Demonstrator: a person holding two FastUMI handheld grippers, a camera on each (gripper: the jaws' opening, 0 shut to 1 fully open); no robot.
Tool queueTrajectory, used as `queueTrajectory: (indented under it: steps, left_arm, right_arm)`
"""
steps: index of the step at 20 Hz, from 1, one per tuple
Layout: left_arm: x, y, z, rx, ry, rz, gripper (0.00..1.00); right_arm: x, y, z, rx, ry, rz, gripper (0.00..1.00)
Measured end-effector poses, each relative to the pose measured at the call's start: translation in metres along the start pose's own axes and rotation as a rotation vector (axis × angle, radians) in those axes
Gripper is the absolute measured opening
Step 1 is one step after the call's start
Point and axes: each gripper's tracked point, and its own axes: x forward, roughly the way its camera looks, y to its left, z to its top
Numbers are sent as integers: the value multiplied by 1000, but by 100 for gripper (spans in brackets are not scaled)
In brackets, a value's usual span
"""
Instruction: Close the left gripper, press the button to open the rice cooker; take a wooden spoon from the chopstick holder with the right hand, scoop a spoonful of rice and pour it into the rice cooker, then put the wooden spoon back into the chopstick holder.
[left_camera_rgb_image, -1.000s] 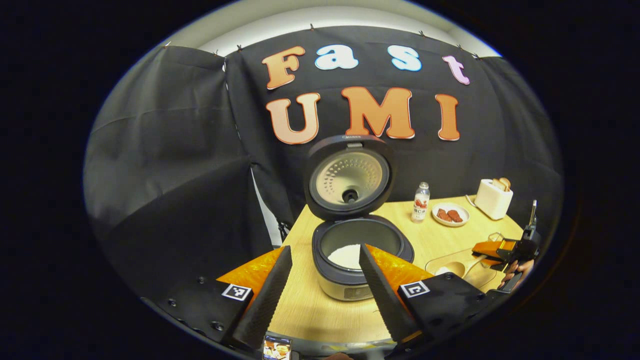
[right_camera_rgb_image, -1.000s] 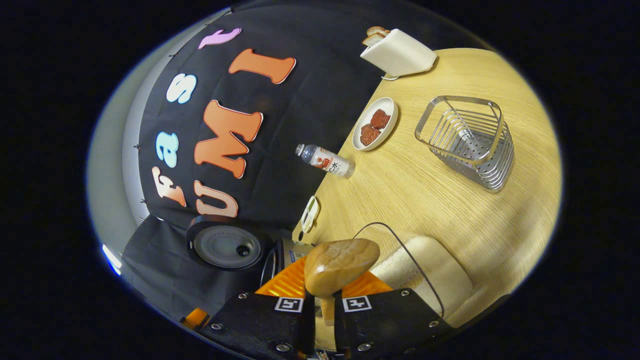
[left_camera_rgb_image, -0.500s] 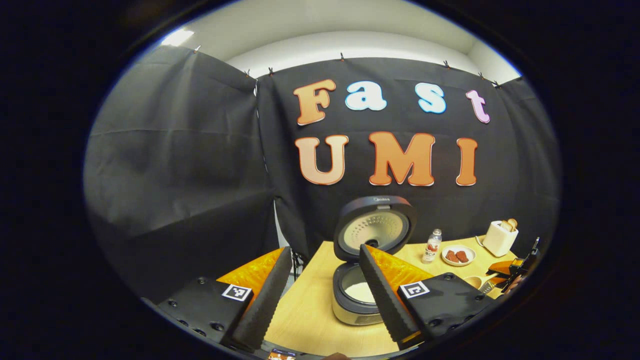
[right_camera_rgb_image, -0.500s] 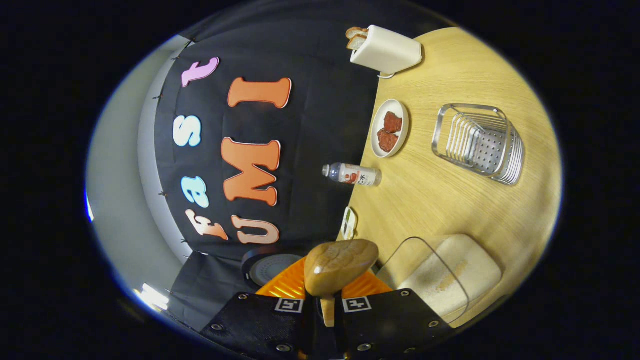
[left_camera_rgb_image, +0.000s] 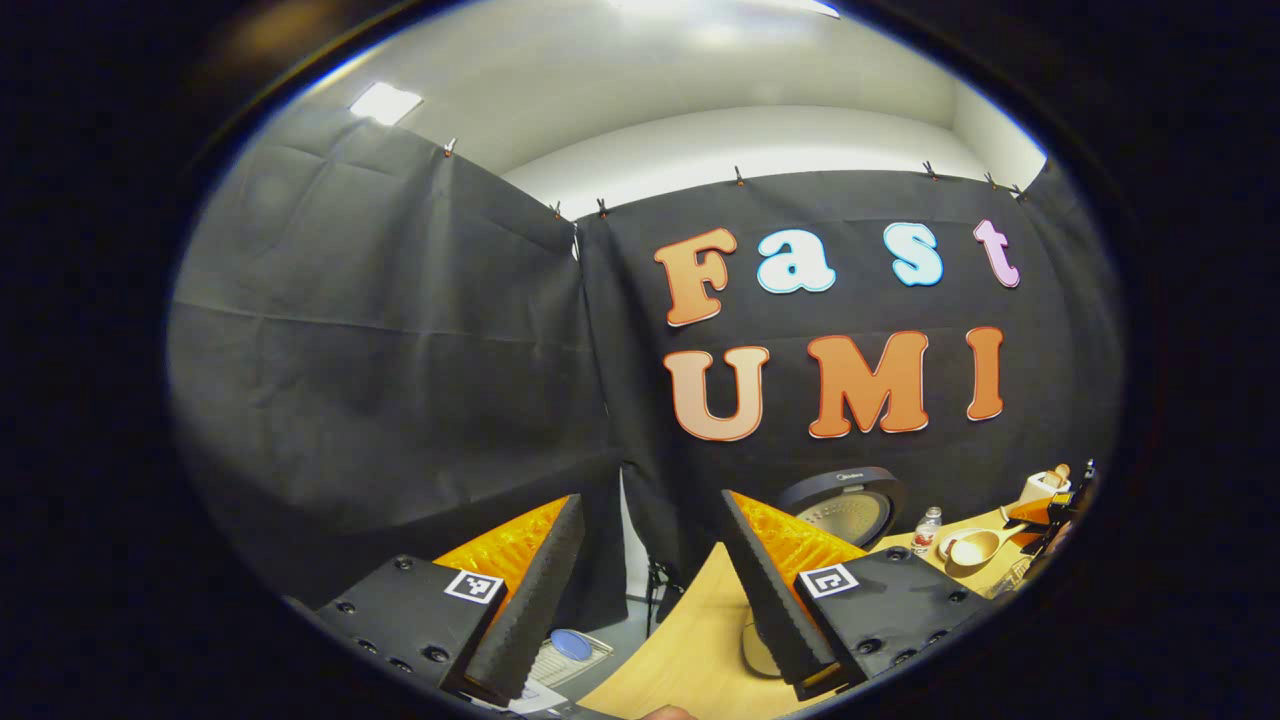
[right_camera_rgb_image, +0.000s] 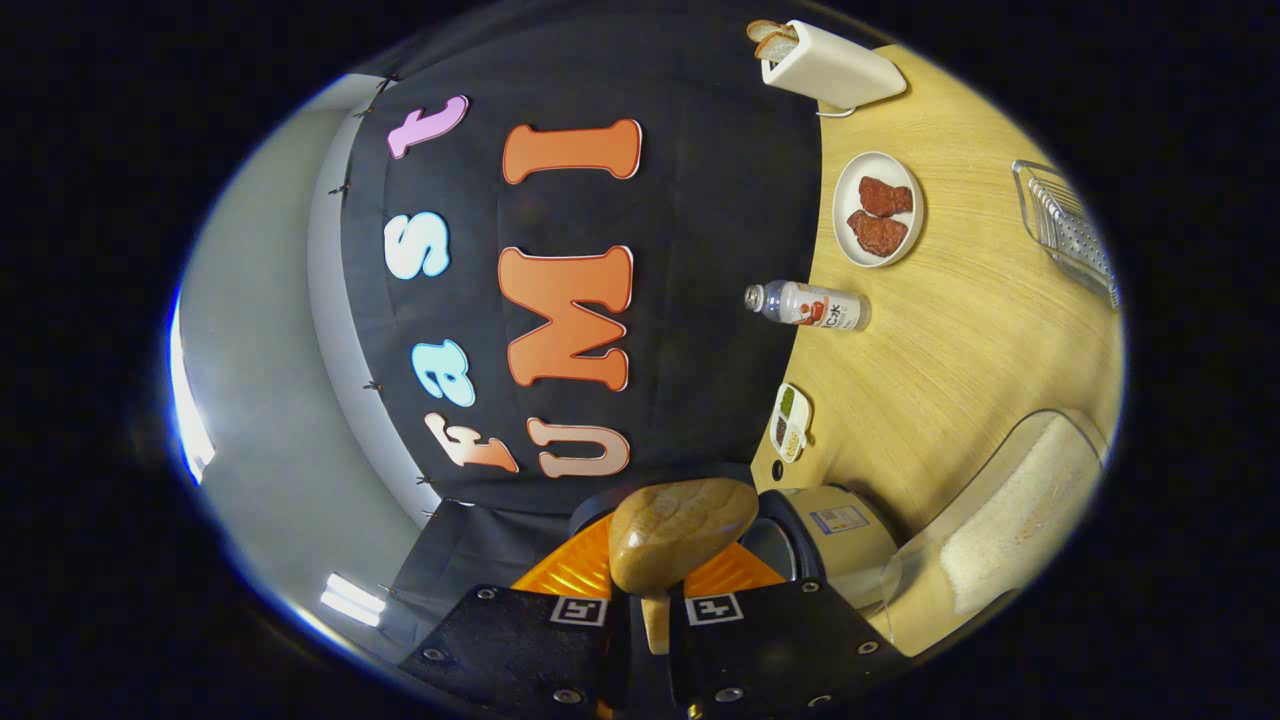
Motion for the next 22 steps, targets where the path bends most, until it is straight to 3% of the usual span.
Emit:
queueTrajectory:
  steps: [4,5,6,7,9,14,16,22]
  left_arm:
    - [4,21,-6,-9,5,23,100]
    - [6,24,-10,-15,12,28,99]
    - [7,29,-14,-19,19,34,92]
    - [7,34,-19,-20,26,37,99]
    - [7,41,-26,-12,42,43,92]
    - [10,58,-36,-8,56,65,92]
    - [13,60,-43,-12,69,73,85]
    - [17,61,-52,-9,85,74,85]
  right_arm:
    - [34,5,-32,-13,46,-7,14]
    - [41,4,-39,-25,54,-16,14]
    - [49,3,-45,-41,64,-28,14]
    - [58,3,-52,-65,74,-35,14]
    - [72,1,-66,-124,101,-56,14]
    - [104,-10,-92,-322,148,-124,14]
    - [114,-12,-97,-403,155,-146,14]
    - [129,-14,-112,-763,169,-203,14]
